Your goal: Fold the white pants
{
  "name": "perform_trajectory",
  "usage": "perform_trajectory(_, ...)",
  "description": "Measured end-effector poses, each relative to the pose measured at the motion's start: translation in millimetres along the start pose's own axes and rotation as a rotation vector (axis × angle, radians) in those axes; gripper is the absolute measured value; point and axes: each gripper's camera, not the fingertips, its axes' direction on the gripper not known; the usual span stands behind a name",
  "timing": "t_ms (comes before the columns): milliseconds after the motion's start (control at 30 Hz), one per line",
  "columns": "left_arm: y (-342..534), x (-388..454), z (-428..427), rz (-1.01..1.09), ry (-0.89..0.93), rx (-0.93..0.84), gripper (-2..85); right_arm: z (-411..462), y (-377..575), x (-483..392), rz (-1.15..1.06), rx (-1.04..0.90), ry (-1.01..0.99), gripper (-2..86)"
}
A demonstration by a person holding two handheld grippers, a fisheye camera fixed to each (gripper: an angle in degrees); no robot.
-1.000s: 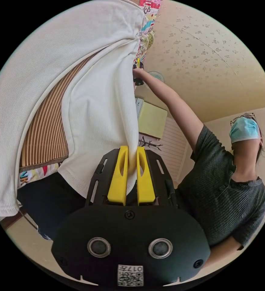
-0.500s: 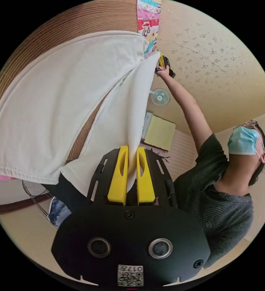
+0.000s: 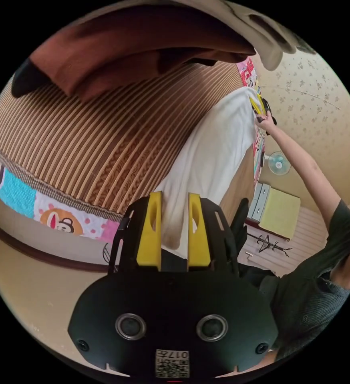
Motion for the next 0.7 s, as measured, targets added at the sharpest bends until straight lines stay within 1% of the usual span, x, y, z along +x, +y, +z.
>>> perform_trajectory(33,14,-1,-1,-0.011,0.009,0.045,10.1,-5,14,13,-0.009,-0.028,-0.063,9.6)
perform_trajectory(67,21,-1,-2,-0.021,0.014,0.07,10.2,-7,28,21,-0.041,-0.107,-0.106,9.4)
perform_trajectory(100,36,-3,-4,-0.048,0.023,0.126,10.7,-8,36,21,-0.07,-0.161,-0.116,9.2)
perform_trajectory(167,59,-6,-10,-0.111,0.031,0.224,12.0,-7,88,5,-0.248,-0.472,-0.062,9.2)
perform_trajectory(200,75,-8,-13,-0.166,0.036,0.29,12.8,-7,106,-2,-0.309,-0.567,-0.045,9.2)
perform_trajectory(233,91,-10,-13,-0.219,0.046,0.344,13.3,-11,149,-13,-0.415,-0.732,0.014,9.3)
perform_trajectory(267,98,-10,-12,-0.246,0.05,0.366,13.6,-24,192,-19,-0.482,-0.834,0.09,9.5)
perform_trajectory(333,123,-7,-3,-0.334,0.054,0.423,13.5,-50,248,-14,-0.509,-0.916,0.184,9.7)
perform_trajectory(367,129,-4,-1,-0.343,0.056,0.442,13.4,-69,279,-5,-0.49,-0.943,0.242,9.8)
perform_trajectory(433,150,10,5,-0.37,0.048,0.516,12.4,-97,319,13,-0.42,-0.946,0.278,10.1)
perform_trajectory(500,162,23,11,-0.39,0.013,0.535,12.4,-125,352,29,-0.326,-0.901,0.261,10.6)
perform_trajectory(567,172,36,20,-0.424,-0.015,0.522,13.0,-157,381,47,-0.144,-0.782,0.108,11.4)
perform_trajectory(633,182,50,36,-0.403,0.027,0.491,13.6,-167,403,58,-0.023,-0.732,-0.02,11.6)
perform_trajectory(700,185,58,52,-0.384,0.047,0.425,13.4,-173,423,65,0.069,-0.668,-0.085,11.5)
